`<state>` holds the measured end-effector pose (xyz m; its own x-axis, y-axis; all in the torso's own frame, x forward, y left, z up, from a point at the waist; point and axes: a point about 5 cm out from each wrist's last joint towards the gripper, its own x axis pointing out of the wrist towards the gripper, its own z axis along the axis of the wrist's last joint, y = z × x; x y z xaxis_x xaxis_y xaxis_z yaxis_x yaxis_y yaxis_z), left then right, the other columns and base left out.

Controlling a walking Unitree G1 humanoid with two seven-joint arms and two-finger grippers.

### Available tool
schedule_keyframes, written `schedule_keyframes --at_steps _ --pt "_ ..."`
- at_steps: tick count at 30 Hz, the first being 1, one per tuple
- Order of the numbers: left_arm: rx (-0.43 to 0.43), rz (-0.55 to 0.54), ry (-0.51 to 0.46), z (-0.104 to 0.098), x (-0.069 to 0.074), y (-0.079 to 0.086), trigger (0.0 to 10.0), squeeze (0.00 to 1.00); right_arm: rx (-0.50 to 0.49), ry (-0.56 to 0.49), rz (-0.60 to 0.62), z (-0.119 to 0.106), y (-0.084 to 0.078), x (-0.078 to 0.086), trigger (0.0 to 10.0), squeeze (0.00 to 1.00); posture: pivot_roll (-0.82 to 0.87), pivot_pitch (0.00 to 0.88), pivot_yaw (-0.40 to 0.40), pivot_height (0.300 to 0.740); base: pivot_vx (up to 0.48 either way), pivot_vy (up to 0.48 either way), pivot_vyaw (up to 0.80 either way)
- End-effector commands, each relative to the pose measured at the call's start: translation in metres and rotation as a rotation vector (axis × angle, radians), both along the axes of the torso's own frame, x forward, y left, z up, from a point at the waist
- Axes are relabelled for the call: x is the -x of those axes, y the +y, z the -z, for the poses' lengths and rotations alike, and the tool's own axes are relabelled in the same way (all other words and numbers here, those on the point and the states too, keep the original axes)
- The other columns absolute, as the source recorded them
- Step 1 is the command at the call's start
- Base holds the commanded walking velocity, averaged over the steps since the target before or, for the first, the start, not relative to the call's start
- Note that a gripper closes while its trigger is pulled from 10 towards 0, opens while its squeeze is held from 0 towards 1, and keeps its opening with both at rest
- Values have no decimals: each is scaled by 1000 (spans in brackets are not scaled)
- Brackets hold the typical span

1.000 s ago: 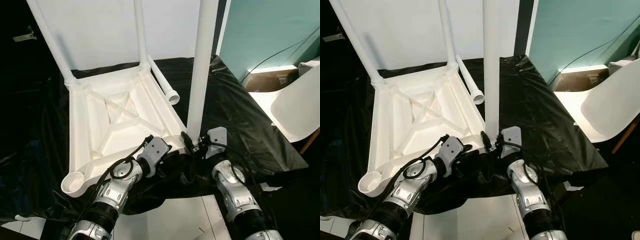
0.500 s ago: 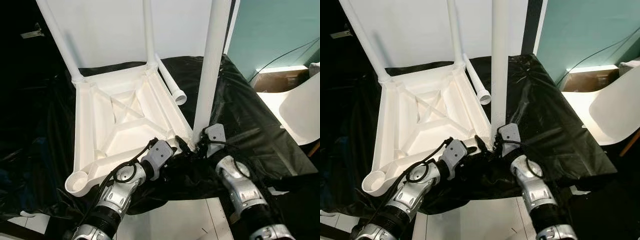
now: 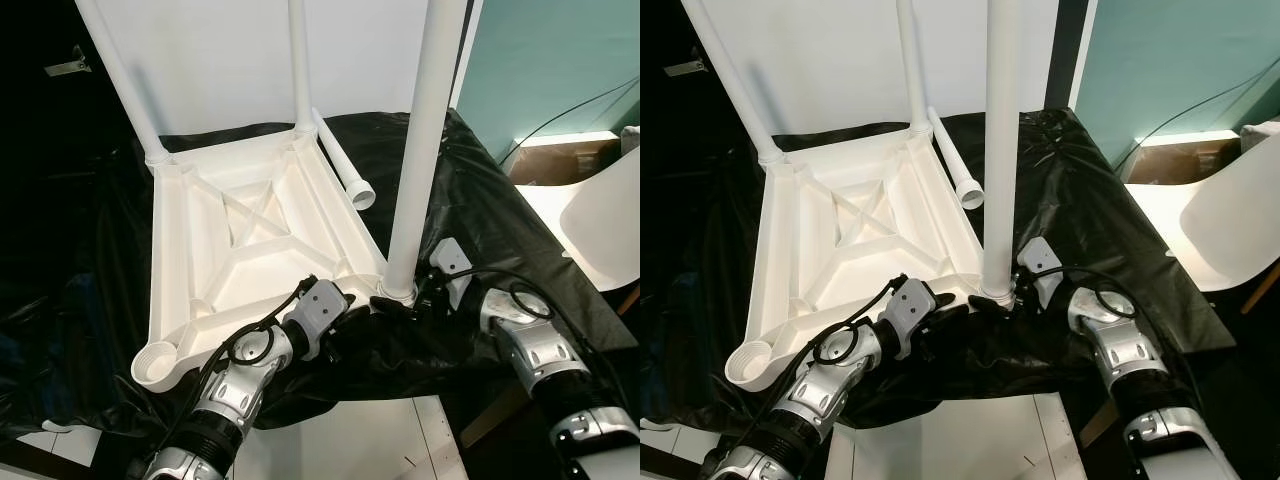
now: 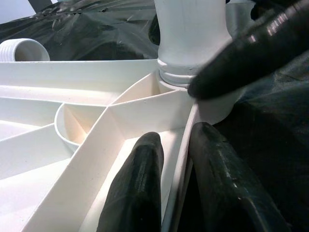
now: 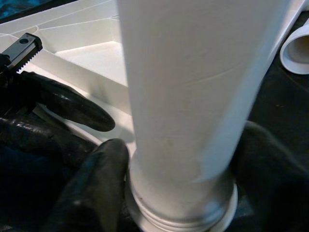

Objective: Building children table

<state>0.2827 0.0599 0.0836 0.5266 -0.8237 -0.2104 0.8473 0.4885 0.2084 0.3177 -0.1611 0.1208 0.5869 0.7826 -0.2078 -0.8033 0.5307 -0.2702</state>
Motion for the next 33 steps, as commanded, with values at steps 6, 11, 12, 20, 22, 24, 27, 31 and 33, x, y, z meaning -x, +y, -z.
schedule_keyframes --at_steps 6,11,12,20,22,24,27,31,33 --pt "-78 37 127 28 15 7 10000 0 5 -18 2 -7 -6 -9 0 0 -46 0 32 740 0 0 0" --pt "-77 33 131 29 16 9 10000 0 -53 0 90 3 3 -6 0 0 -39 0 42 740 0 0 0" --pt "-77 33 131 29 16 9 10000 0 -53 0 90 3 3 -6 0 0 -39 0 42 740 0 0 0" --pt "-113 43 121 29 18 15 10000 0 -179 -2 364 33 20 20 0 0 -10 0 60 740 0 0 0" --pt "-114 40 124 30 19 16 10000 0 -227 -24 473 35 19 25 0 0 -7 0 61 740 0 0 0" --pt "-112 38 132 31 22 17 10000 0 -303 -85 663 32 17 29 0 0 -8 0 65 740 0 0 0" --pt "-111 39 136 32 23 16 10000 0 -314 -126 724 27 19 28 10000 0 -10 0 64 740 0 0 0" --pt "-109 42 136 32 22 14 10000 0 -293 -137 696 24 20 28 10000 0 -15 0 60 740 0 0 0" --pt "-108 43 135 31 22 13 10000 0 -287 -139 679 23 20 27 10000 0 -15 0 60 740 0 0 0"
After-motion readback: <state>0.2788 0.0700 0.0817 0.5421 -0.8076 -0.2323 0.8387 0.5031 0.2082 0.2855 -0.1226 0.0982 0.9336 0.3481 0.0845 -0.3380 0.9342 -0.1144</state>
